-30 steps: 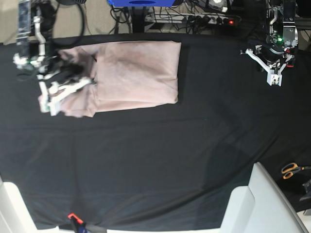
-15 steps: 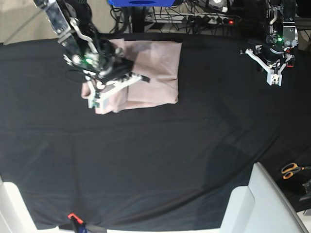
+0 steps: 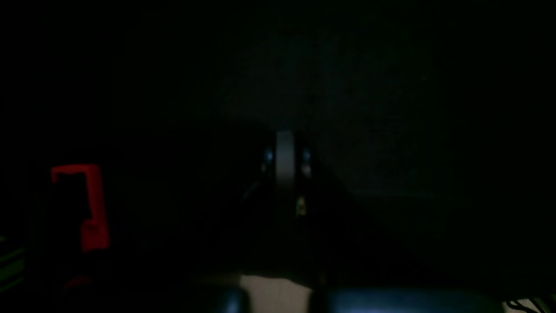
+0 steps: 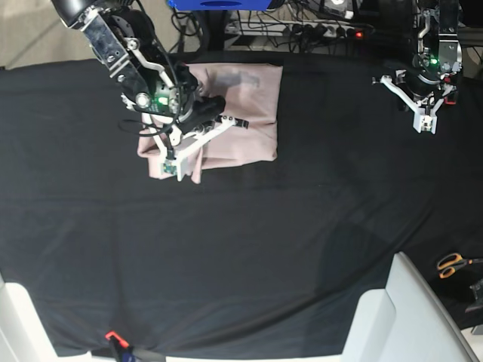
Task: Fold the T-shirt properly
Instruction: 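Grasp the shirt end with the right gripper and fold it over the middle, then release the folded shirt and lift the right gripper, then move the left gripper to the shirt's folded edge and grasp it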
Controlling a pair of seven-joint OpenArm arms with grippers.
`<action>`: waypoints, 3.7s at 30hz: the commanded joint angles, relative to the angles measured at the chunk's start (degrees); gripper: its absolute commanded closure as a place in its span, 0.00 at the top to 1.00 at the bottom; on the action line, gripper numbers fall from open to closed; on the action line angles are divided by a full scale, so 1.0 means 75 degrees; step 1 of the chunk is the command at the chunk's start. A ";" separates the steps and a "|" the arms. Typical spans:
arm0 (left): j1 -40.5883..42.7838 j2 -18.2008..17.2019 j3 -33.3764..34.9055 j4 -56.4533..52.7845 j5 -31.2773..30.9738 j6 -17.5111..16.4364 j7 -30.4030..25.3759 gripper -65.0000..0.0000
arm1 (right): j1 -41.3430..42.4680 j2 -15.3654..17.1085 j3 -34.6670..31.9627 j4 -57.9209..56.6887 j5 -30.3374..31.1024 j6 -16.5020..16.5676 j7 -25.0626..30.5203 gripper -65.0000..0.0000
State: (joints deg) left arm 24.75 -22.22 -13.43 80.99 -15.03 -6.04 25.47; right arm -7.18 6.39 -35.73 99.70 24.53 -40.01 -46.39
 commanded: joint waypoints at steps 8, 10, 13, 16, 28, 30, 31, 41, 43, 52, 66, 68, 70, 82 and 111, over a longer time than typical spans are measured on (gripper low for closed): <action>-0.0012 -0.0126 -0.0032 0.0050 -0.0007 0.0038 -0.0120 0.00 | 0.0283 -0.0190 -0.1420 -0.0370 -0.1495 0.0001 0.0108 0.01; -0.0024 -0.0126 -0.0044 -0.0103 -0.0007 0.0038 -0.0120 0.00 | 0.0283 -0.0190 -0.1490 -0.0382 -0.1648 0.0001 0.0096 0.01; -0.0036 -0.0126 -0.0044 -0.0279 -0.0007 0.0038 -0.0120 0.00 | 0.0483 -0.0178 -0.1748 -0.0405 -0.1695 0.0001 -0.0009 0.01; -0.0036 -0.0126 -0.0044 -0.0290 0.0005 0.0038 -0.0120 0.00 | 0.0776 -0.0178 -0.2076 -0.0628 -0.1800 0.0001 -0.0361 0.01; -0.0036 -0.0138 -0.0091 -0.0243 0.0005 0.0038 -0.0120 0.00 | 0.0987 -0.0893 -0.3319 -0.1859 -0.4320 0.0001 -0.1357 0.01; -0.0048 -0.0138 -0.0102 -0.0232 0.0005 0.0038 -0.0120 0.00 | 0.0987 -0.1046 -0.3342 -0.2070 -0.4684 0.0001 -0.1498 0.01; -0.0048 -0.0138 -0.0102 -0.0220 0.0005 0.0038 -0.0120 0.00 | 0.0987 -0.1116 -0.3342 -0.2175 -0.4860 0.0001 -0.1533 0.01; -0.0048 -0.0138 -0.0102 -0.0267 0.0005 0.0038 -0.0120 0.00 | 0.1010 -0.1175 -0.3342 -0.2222 -0.4953 0.0001 -0.1463 0.03; -0.0048 -0.0138 -0.0102 -0.0267 0.0005 0.0038 -0.0120 0.00 | 0.1010 -0.1175 -0.3342 -0.2222 -0.4953 0.0001 -0.1451 0.10; -0.0200 -0.0150 -0.0091 -0.0384 0.0005 0.0038 -0.0120 0.00 | 0.0987 -0.1210 -0.3330 -0.1449 -0.4942 0.0001 -0.1135 0.62; -0.0505 -0.0208 -0.0102 -0.0619 0.0005 0.0038 -0.0120 0.00 | 0.1069 -0.0706 -0.3002 0.1118 -0.4250 0.1449 -0.1053 0.57; -0.0505 -0.0208 -0.0102 -0.0619 0.0005 0.0038 -0.0120 0.00 | 0.0846 -0.0624 -0.2428 0.1165 -0.4238 0.1507 -0.1310 0.52; -0.0505 -0.0208 -0.0102 -0.0607 0.0005 0.0038 -0.0120 0.00 | 0.0576 -0.0436 -0.1877 0.0896 -0.4238 0.1531 -0.1158 0.36; -0.0434 -0.0126 0.0027 -0.0079 -0.0030 0.0026 -0.0050 0.00 | -0.0971 -0.0319 -0.0998 -0.0464 -0.4238 0.2387 0.0635 0.02; -0.0517 0.0237 0.0941 0.1140 -0.4859 -0.3947 0.1837 1.00 | -0.2073 -0.0284 0.1182 0.0708 -0.4238 0.1965 0.0846 0.02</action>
State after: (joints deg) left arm 20.95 -19.88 -6.09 88.82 -50.54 -36.18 40.14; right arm -22.68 4.60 -26.76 104.18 -6.85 -25.06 -41.12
